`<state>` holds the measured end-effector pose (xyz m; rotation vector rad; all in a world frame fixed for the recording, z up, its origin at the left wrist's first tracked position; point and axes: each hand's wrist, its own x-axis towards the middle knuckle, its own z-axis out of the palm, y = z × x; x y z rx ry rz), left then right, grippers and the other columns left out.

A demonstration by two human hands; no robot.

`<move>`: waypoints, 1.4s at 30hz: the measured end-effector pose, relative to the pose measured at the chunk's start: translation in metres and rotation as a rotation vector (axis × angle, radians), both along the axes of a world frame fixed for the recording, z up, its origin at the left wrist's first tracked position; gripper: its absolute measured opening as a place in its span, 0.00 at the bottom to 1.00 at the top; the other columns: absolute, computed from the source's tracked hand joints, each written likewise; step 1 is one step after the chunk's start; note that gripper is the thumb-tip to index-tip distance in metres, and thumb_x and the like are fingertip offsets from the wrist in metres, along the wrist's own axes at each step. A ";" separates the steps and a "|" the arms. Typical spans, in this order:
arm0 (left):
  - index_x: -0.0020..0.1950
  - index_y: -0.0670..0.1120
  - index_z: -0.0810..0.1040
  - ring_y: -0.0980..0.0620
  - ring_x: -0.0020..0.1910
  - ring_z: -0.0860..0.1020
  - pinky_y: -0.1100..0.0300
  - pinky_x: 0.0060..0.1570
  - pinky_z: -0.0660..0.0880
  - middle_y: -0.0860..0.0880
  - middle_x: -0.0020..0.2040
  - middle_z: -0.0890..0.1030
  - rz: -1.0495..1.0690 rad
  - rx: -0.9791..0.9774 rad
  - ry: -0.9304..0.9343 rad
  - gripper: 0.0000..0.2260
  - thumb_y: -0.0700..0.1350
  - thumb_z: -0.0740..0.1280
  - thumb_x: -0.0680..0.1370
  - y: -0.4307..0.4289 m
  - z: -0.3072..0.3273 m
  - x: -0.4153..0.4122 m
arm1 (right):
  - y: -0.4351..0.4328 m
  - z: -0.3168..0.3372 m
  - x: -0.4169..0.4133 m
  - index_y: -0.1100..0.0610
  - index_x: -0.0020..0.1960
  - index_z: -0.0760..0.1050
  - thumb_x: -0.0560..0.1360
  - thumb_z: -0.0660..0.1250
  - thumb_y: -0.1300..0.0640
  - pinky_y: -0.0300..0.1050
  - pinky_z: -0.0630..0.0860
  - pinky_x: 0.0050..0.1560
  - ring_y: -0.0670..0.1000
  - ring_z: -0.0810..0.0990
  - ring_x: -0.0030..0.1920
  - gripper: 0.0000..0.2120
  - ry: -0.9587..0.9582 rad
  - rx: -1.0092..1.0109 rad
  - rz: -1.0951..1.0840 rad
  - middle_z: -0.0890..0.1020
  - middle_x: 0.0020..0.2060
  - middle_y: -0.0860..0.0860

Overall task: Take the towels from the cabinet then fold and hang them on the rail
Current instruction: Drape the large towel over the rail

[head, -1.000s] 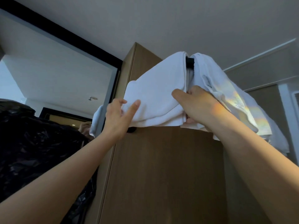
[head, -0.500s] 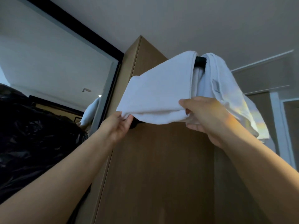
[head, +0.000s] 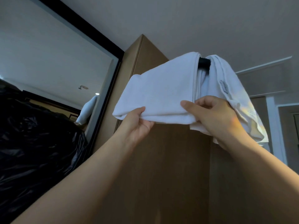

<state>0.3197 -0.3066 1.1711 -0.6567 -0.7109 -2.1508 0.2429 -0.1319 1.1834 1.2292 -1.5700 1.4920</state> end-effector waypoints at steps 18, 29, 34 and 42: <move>0.73 0.42 0.65 0.29 0.68 0.68 0.28 0.66 0.57 0.34 0.69 0.71 -0.089 -0.110 -0.243 0.30 0.63 0.54 0.80 0.003 -0.003 -0.010 | 0.005 0.007 -0.016 0.59 0.47 0.76 0.74 0.71 0.67 0.43 0.84 0.44 0.51 0.86 0.36 0.07 -0.154 0.004 0.347 0.84 0.39 0.56; 0.75 0.41 0.61 0.24 0.64 0.68 0.25 0.62 0.58 0.30 0.66 0.70 -0.037 -0.100 -0.338 0.31 0.62 0.56 0.80 -0.010 0.009 -0.004 | 0.009 -0.008 -0.027 0.57 0.50 0.76 0.79 0.65 0.62 0.42 0.83 0.47 0.52 0.87 0.44 0.02 -0.156 -0.032 0.534 0.86 0.44 0.55; 0.74 0.40 0.61 0.22 0.65 0.65 0.23 0.54 0.64 0.30 0.68 0.67 -0.025 -0.113 -0.372 0.30 0.59 0.60 0.80 -0.007 0.004 0.001 | 0.015 -0.009 -0.028 0.63 0.60 0.75 0.76 0.69 0.66 0.38 0.82 0.44 0.52 0.86 0.47 0.13 -0.154 0.061 0.565 0.84 0.50 0.59; 0.48 0.41 0.76 0.49 0.41 0.72 0.55 0.39 0.75 0.45 0.45 0.73 0.110 -0.276 -0.694 0.25 0.63 0.70 0.71 0.032 -0.012 0.015 | 0.024 -0.008 -0.034 0.63 0.60 0.77 0.75 0.69 0.66 0.43 0.82 0.50 0.53 0.84 0.53 0.14 -0.174 0.176 0.623 0.84 0.53 0.60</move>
